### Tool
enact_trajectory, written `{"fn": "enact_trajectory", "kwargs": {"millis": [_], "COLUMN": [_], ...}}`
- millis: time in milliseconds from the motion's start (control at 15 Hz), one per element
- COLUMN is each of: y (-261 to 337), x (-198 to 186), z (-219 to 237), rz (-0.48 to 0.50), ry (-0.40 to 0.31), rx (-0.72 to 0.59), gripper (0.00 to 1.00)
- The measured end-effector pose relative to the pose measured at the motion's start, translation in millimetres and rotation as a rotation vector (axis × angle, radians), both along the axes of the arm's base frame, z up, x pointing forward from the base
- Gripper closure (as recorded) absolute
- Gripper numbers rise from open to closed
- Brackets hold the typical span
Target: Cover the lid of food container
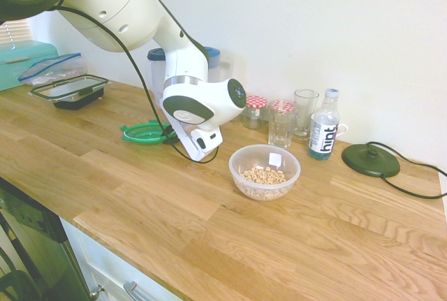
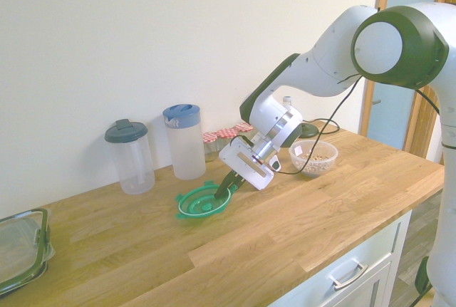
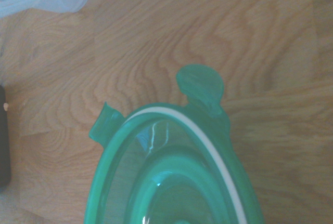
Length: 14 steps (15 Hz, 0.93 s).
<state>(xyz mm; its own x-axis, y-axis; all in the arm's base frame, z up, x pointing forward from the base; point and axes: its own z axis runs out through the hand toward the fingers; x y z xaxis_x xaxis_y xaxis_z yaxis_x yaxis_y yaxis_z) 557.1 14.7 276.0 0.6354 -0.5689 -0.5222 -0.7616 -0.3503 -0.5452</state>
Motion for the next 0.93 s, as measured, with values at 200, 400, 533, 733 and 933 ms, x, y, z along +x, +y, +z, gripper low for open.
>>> {"fn": "enact_trajectory", "kwargs": {"millis": [200, 400, 533, 733, 933], "y": [2.5, 26.5, 51.3, 67.1, 42.9], "x": [-0.9, -4.8, -19.6, -41.2, -55.1], "z": [12.6, 97.6, 167.5, 263.6, 311.0], "rz": [0.063, 0.149, 0.178, 0.197, 0.217], "ry": [-0.007, -0.026, -0.013, 0.013, 0.016], "rx": [-0.062, -0.254, -0.393, -0.626, -0.856], "gripper": [1.00, 1.00, 1.00, 1.00, 1.00]}}
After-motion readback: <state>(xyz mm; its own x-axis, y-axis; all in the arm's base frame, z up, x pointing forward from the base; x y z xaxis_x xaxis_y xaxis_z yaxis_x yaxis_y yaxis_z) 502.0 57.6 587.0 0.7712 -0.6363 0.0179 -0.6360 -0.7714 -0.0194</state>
